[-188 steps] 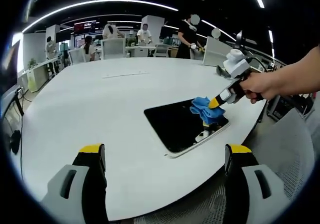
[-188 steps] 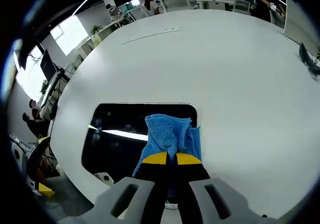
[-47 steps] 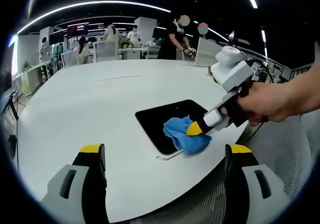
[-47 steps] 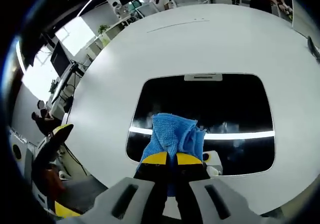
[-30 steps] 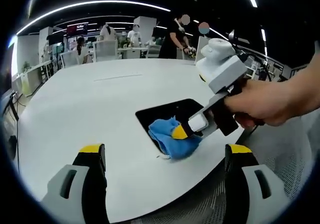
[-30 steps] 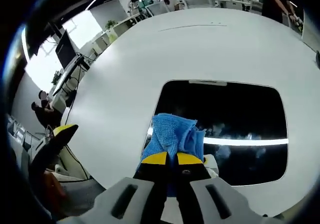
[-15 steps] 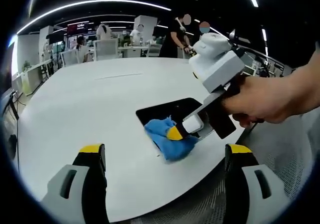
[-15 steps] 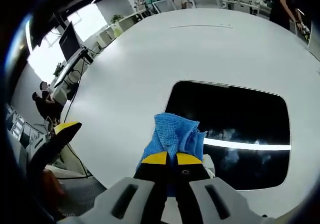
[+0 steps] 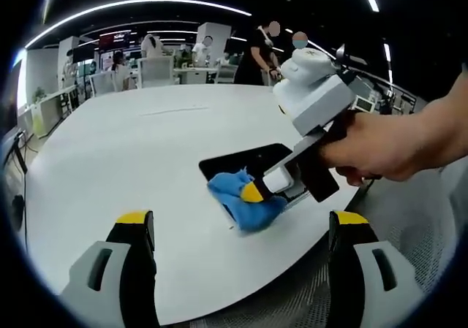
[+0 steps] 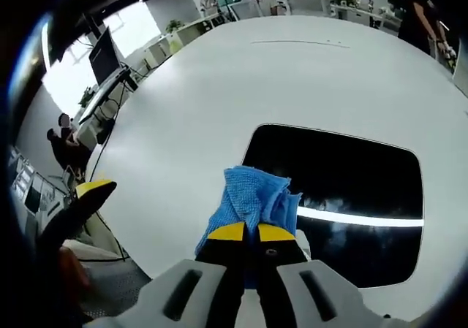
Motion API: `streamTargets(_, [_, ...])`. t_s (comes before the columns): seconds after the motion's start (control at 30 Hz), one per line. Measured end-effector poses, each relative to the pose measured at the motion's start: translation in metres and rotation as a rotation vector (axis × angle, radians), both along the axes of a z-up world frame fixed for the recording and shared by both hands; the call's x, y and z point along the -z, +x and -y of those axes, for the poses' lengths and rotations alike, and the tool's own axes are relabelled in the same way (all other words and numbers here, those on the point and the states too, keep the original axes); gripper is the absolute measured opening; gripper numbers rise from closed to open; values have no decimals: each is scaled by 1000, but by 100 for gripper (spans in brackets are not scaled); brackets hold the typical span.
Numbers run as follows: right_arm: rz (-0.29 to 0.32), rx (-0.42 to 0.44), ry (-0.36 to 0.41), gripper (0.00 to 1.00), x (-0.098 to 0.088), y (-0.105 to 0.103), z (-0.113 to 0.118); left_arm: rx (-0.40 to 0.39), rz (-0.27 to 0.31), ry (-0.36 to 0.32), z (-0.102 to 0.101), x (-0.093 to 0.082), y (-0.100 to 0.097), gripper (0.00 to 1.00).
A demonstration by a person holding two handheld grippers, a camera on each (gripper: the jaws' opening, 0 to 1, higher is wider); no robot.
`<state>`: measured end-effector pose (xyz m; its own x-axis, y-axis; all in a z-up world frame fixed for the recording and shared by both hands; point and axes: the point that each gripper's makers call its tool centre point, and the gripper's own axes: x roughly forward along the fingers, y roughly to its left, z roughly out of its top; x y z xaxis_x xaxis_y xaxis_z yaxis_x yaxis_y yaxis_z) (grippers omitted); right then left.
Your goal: Wipe the mirror surface with the cleaning cloth until all visible marks leave the cleaned area.
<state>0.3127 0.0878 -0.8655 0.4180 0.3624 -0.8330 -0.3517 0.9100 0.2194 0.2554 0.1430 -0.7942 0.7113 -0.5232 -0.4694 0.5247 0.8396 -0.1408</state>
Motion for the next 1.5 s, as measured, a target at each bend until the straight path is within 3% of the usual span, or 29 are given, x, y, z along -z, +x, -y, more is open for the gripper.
streamTargets(1.23, [79,-90,-88,0,-1,100,-10,-2,12,4,-2,0,1,99])
streamTargets(1.5, [63,-64,-57,0,1,102,-9,-6,14,9,-3,0,1,99])
